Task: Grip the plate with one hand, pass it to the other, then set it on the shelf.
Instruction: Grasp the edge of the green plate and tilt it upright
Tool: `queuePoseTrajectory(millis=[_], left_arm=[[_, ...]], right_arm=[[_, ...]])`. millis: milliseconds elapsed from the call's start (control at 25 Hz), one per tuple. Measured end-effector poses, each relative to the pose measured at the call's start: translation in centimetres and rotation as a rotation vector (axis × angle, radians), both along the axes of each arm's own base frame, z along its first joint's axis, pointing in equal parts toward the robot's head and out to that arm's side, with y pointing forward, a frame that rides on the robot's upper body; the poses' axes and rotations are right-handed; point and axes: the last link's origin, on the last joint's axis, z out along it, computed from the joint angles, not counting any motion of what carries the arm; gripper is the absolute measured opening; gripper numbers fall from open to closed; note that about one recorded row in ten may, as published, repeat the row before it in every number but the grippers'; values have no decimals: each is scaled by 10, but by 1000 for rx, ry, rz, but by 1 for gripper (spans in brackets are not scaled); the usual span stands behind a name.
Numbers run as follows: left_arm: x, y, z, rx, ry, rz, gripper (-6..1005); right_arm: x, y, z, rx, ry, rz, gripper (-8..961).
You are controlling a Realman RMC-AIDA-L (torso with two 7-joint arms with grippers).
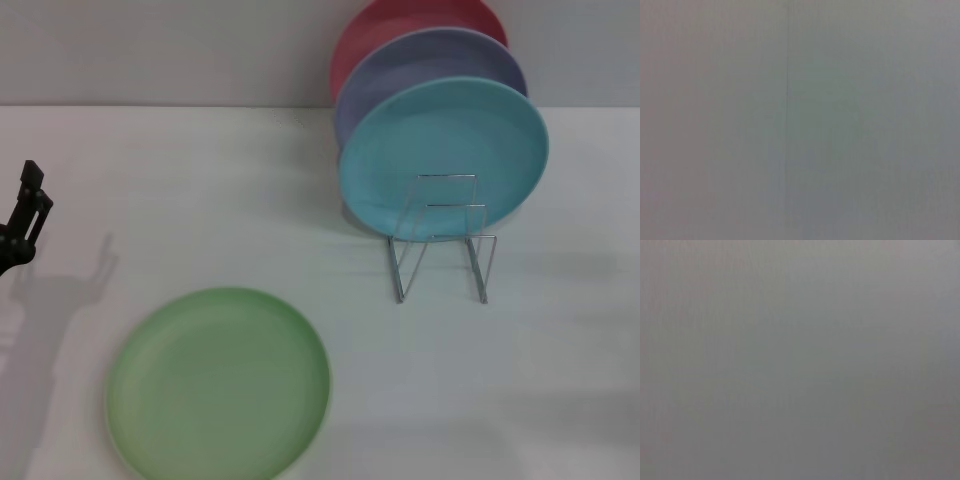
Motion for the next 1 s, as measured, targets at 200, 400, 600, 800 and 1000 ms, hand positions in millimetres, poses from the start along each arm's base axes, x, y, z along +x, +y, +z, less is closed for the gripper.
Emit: queuePoseTrajectory(millis=[200, 400, 600, 800, 1000], left_arm=[[1, 0, 3, 13, 6, -11, 821], [0, 7, 7, 38, -2, 6, 819], [-5, 20, 14, 64, -16, 63, 819], [-5, 30, 10, 37, 19, 88, 820], [-6, 56, 6, 25, 69, 207, 819]], right_arm=[[-2, 2, 1, 5, -5, 8, 679], [-8, 10, 2, 8, -9, 32, 680], [-18, 23, 3, 3, -16, 62, 680], [-23, 30, 4, -5, -26, 85, 679], [-23, 30, 5, 3, -29, 78, 679]])
